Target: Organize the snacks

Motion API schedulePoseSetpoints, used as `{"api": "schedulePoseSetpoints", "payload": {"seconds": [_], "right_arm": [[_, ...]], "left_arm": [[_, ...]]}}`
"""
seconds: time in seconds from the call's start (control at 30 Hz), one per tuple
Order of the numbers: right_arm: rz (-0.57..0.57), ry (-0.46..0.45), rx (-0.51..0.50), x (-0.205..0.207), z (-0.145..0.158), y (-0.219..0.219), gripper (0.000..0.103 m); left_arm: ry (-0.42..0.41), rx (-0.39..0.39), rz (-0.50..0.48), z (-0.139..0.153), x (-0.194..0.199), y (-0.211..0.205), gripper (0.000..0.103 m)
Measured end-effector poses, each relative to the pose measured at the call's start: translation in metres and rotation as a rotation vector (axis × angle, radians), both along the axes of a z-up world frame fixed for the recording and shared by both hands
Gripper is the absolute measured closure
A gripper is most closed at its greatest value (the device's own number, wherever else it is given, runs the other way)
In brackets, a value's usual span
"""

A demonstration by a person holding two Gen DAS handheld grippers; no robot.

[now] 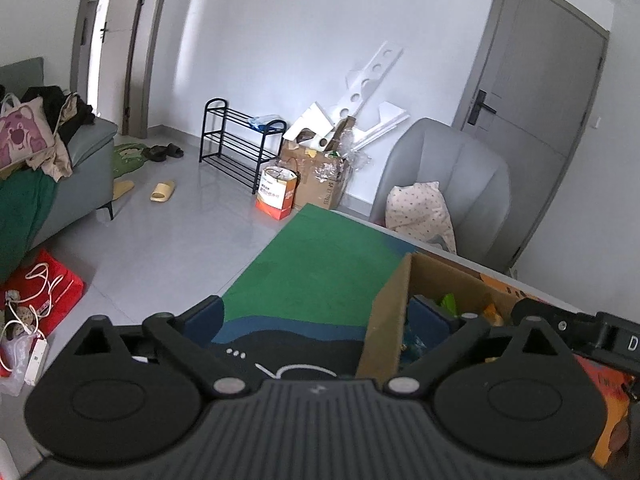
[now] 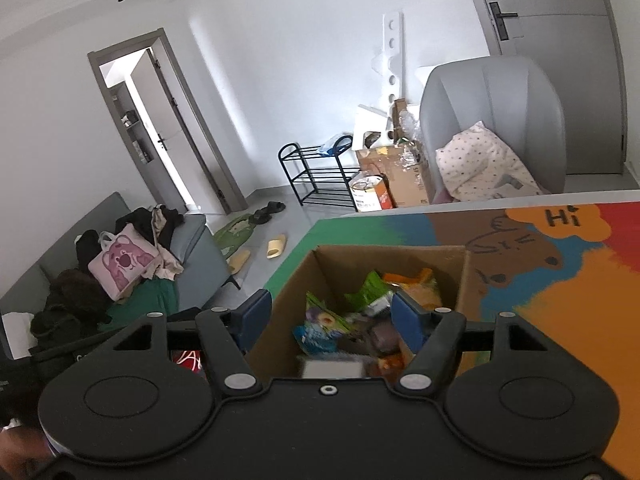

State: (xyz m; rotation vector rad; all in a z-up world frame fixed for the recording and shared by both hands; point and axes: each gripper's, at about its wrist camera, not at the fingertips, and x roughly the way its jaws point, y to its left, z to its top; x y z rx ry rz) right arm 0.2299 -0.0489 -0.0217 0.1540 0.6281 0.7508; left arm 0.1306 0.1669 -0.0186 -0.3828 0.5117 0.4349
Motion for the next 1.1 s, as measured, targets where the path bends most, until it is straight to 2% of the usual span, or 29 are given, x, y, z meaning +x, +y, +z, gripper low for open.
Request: {"api": "schedulePoseSetpoints", "payload": {"seconds": [0.17,0.7,1.1], "right_arm": [[-0.035,-0.007,-0.007,-0.009,0.002,-0.020,0.030],[-0.157,-0.043,-0.013,-0.045,0.013,-0.094,0.001],[-0.220,-0.058,-0.023,-0.070,0.013,-0.135,0.000]], "left_arm": [[0.021,0.007,-0.051,0.001,-0.003,-0.014,0.000],[0.035,0.056,-0.144,0.014,-0.025,-0.070,0.000],[0.042,0.092,-0.231,0.020,-0.043,-0.109,0.000]]}}
